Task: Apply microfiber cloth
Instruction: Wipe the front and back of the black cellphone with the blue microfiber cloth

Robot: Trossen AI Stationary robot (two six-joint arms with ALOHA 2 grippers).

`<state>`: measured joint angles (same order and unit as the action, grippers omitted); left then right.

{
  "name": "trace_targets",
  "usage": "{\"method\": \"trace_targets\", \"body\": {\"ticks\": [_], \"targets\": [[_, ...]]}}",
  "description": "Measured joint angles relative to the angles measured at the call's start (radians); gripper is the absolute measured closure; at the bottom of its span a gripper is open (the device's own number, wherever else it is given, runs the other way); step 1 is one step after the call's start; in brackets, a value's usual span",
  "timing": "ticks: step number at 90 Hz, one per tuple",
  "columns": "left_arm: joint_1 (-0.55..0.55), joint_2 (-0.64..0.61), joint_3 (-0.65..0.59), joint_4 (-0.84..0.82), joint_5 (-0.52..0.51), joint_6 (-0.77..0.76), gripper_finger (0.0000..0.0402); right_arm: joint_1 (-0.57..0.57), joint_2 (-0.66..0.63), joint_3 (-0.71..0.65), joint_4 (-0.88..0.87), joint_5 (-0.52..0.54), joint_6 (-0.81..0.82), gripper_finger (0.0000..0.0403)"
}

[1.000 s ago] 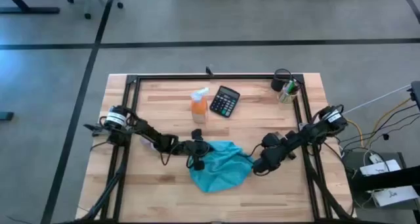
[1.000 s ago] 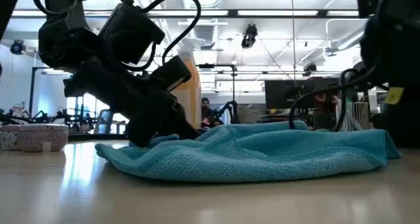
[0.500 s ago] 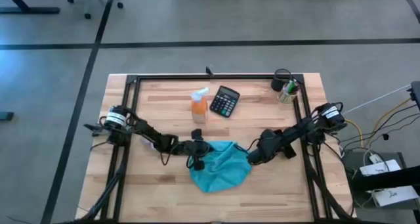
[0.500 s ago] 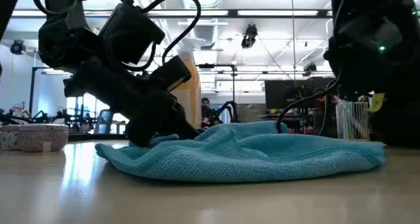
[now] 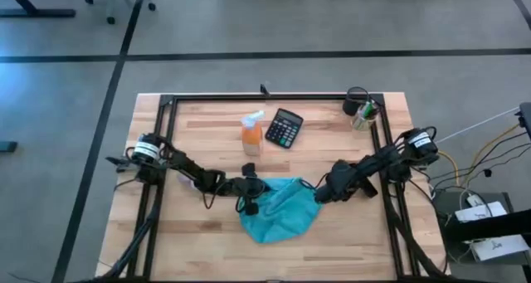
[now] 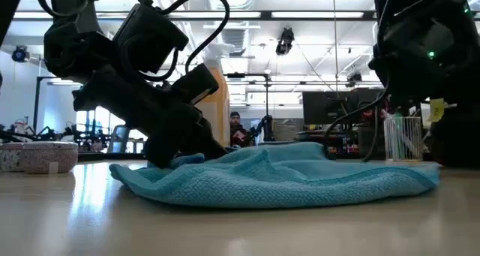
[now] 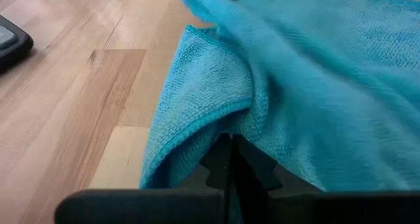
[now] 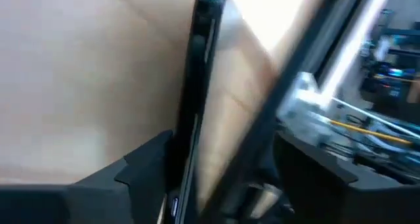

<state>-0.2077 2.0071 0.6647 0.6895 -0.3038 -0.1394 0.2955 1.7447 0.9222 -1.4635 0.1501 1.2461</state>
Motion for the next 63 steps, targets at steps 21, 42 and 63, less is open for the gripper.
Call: {"method": "trace_targets", "body": {"ticks": [21, 42, 63], "targets": [[0.0, 0.0, 0.0, 0.0, 0.0, 0.0, 0.0402, -0.008, -0.043, 0.0, -0.002, 0.039, 0.023, 0.0117], [0.0, 0.0, 0.0, 0.0, 0.0, 0.0, 0.0402, -0.034, -0.043, -0.038, 0.034, 0.079, 0.029, 0.0117], [0.0, 0.0, 0.0, 0.0, 0.0, 0.0, 0.0402, -0.043, -0.043, -0.071, 0.068, 0.079, 0.019, 0.0131]]}}
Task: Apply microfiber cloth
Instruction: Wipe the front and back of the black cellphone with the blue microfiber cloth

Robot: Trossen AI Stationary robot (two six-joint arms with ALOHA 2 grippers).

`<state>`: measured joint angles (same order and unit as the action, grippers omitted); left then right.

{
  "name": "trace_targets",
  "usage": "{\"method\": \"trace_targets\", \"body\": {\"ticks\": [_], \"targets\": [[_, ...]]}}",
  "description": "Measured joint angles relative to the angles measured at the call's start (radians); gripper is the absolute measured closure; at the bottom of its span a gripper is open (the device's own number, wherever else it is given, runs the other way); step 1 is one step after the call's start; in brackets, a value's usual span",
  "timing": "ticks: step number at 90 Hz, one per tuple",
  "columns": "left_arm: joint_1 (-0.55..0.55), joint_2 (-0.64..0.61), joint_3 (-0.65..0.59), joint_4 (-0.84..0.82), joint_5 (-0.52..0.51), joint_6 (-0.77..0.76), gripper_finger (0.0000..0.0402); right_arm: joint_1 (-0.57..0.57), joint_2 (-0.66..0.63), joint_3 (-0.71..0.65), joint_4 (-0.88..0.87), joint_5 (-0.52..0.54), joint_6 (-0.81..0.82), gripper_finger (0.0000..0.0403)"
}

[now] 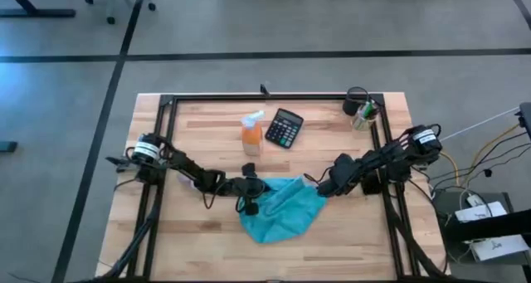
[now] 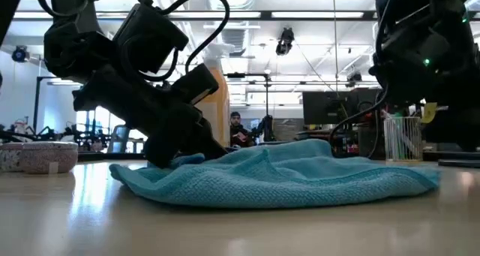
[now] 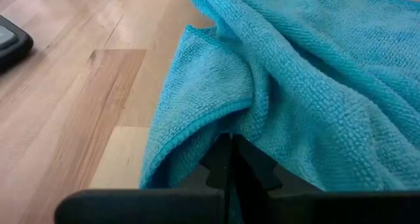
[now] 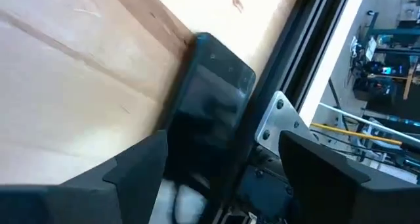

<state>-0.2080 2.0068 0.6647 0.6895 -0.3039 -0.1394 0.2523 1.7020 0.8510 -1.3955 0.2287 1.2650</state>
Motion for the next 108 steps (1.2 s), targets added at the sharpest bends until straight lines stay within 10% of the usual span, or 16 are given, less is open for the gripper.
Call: {"method": "trace_targets", "body": {"ticks": [37, 70, 88, 108], "targets": [[-0.009, -0.063, -0.001, -0.011, 0.049, -0.001, 0.0401, 0.005, -0.052, 0.037, 0.14, 0.007, -0.05, 0.0117], [-0.1, -0.276, -0.01, -0.11, 0.348, -0.085, 0.0401, 0.055, -0.045, 0.059, 0.907, -0.001, -0.162, 0.0147], [-0.263, -0.376, -0.017, -0.101, 0.204, 0.001, 0.0401, 0.124, 0.024, 0.061, 1.364, -0.009, -0.336, 0.0179], [-0.405, -0.403, -0.016, -0.089, -0.026, 0.023, 0.0401, 0.201, 0.175, 0.109, 1.482, -0.02, -0.509, 0.0216]]}}
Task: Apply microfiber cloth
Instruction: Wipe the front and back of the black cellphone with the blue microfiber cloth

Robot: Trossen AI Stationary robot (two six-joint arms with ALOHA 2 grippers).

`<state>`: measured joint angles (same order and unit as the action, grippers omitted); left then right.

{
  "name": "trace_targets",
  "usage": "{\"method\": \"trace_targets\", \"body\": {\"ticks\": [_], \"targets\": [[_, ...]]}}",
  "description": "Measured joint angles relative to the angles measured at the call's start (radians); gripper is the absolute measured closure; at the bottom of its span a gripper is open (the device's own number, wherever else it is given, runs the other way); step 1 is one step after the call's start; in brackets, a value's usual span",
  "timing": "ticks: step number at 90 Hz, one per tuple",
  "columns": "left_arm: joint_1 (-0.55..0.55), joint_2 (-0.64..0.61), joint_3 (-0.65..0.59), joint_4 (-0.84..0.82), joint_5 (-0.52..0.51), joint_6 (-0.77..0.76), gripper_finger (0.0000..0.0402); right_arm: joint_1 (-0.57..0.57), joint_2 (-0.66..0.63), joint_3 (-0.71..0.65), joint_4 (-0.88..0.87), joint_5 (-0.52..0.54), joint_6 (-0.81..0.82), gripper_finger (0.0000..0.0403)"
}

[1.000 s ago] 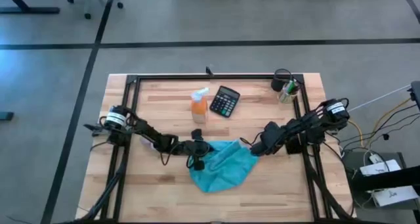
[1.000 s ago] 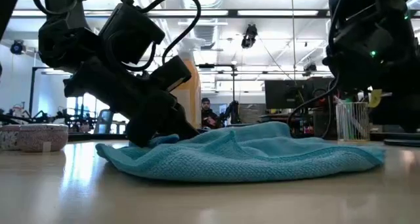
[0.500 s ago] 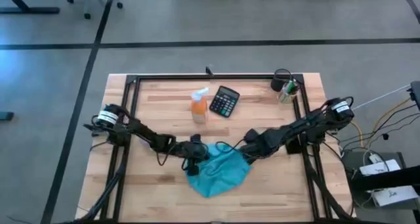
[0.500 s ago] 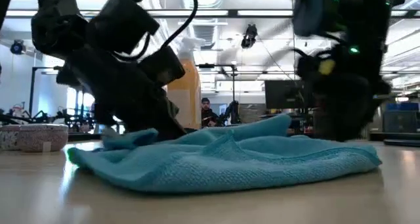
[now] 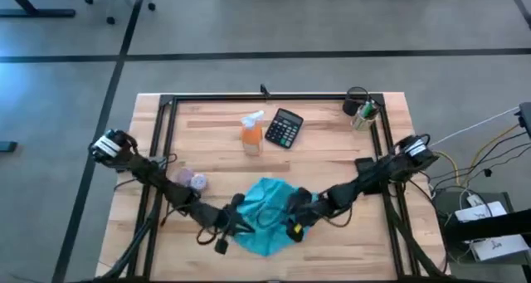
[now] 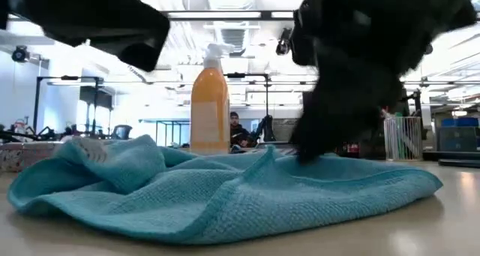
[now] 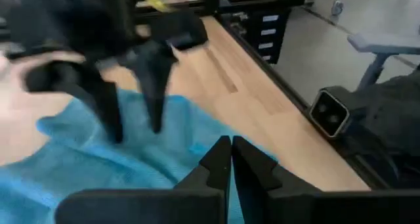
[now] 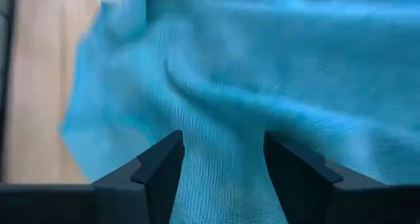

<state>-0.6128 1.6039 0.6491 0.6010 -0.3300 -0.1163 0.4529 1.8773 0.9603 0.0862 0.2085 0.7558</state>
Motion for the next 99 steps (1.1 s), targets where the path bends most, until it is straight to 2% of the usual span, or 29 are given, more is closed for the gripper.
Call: {"method": "trace_targets", "body": {"ticks": [9, 24, 30, 37, 44, 49, 56, 69, 88, 99], "targets": [[-0.031, 0.005, 0.0, 0.002, -0.078, -0.058, 0.0401, 0.011, 0.083, 0.06, 0.011, 0.012, -0.077, 0.0232], [-0.059, 0.024, 0.001, 0.001, -0.109, -0.179, 0.0401, -0.011, 0.175, 0.189, -0.052, 0.036, -0.265, 0.0258], [-0.069, 0.037, 0.001, 0.002, -0.111, -0.223, 0.0401, -0.028, 0.186, 0.246, -0.135, 0.095, -0.346, 0.027], [-0.081, 0.055, 0.001, 0.003, -0.131, -0.26, 0.0401, -0.057, 0.183, 0.291, -0.235, 0.212, -0.433, 0.0285], [-0.088, 0.077, 0.001, 0.003, -0.162, -0.282, 0.0401, -0.087, 0.175, 0.321, -0.278, 0.307, -0.515, 0.03], [-0.089, 0.091, 0.001, 0.002, -0.176, -0.296, 0.0401, -0.112, 0.162, 0.331, -0.285, 0.338, -0.597, 0.0311], [-0.09, 0.107, 0.002, 0.003, -0.187, -0.307, 0.0401, -0.15, 0.157, 0.342, -0.276, 0.341, -0.695, 0.0328], [-0.09, 0.113, -0.001, 0.003, -0.208, -0.312, 0.0401, -0.217, 0.15, 0.342, -0.284, 0.33, -0.776, 0.0363], [-0.091, 0.105, -0.001, 0.001, -0.212, -0.236, 0.0401, -0.224, 0.081, 0.34, -0.326, 0.268, -0.879, 0.04], [-0.086, 0.103, -0.003, 0.001, -0.212, -0.17, 0.0401, -0.22, 0.026, 0.321, -0.368, 0.137, -0.937, 0.0395]]}}
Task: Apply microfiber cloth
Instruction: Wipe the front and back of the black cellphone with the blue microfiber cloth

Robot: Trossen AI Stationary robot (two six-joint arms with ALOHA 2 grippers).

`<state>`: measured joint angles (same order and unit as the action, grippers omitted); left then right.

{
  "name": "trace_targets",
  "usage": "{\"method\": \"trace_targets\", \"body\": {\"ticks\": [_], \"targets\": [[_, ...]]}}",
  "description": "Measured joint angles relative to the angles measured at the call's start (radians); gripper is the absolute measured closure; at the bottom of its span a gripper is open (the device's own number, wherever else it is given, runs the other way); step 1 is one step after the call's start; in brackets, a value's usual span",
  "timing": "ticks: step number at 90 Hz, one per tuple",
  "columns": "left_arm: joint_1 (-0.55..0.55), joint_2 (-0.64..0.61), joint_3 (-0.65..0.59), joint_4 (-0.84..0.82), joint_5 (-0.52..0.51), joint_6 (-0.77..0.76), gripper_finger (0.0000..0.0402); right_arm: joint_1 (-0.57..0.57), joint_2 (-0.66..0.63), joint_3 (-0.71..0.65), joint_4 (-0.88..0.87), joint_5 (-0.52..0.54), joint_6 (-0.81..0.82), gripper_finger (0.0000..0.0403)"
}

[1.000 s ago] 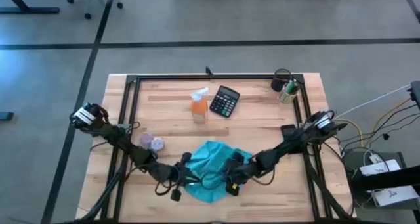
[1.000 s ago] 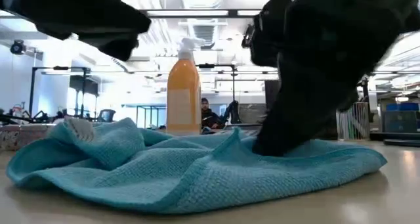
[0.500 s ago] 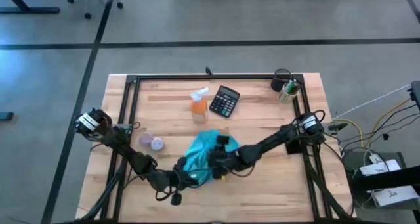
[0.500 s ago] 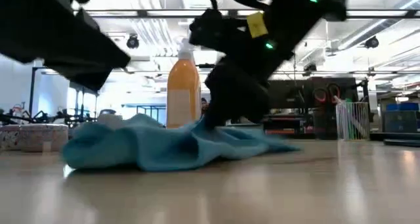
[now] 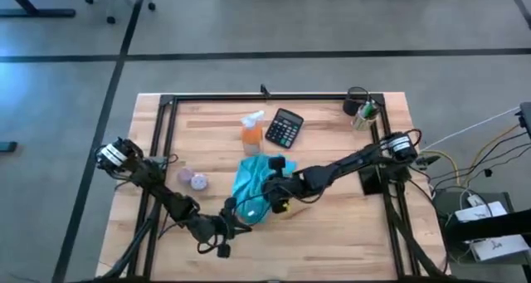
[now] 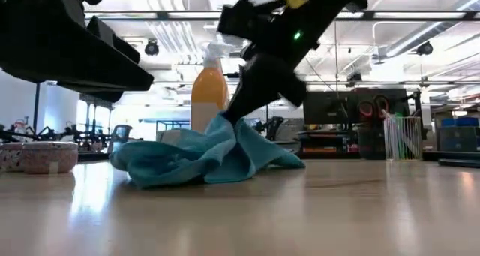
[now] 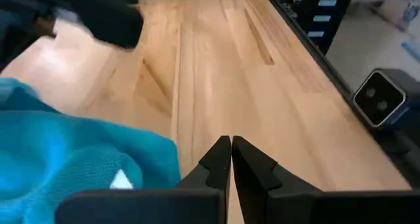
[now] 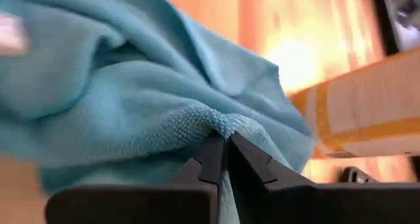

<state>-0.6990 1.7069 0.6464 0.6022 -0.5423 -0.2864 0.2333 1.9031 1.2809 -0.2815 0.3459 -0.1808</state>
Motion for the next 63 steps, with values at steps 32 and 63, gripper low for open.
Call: {"method": "trace_targets", "body": {"ticks": [32, 63], "targets": [[0.103, 0.0, -0.012, -0.002, 0.021, 0.071, 0.0401, -0.047, -0.13, -0.346, 0.296, -0.167, 0.053, 0.0373], [0.305, 0.008, -0.075, -0.008, 0.115, 0.033, 0.0401, -0.084, -0.135, -0.433, 0.538, -0.013, 0.034, 0.0337]]}}
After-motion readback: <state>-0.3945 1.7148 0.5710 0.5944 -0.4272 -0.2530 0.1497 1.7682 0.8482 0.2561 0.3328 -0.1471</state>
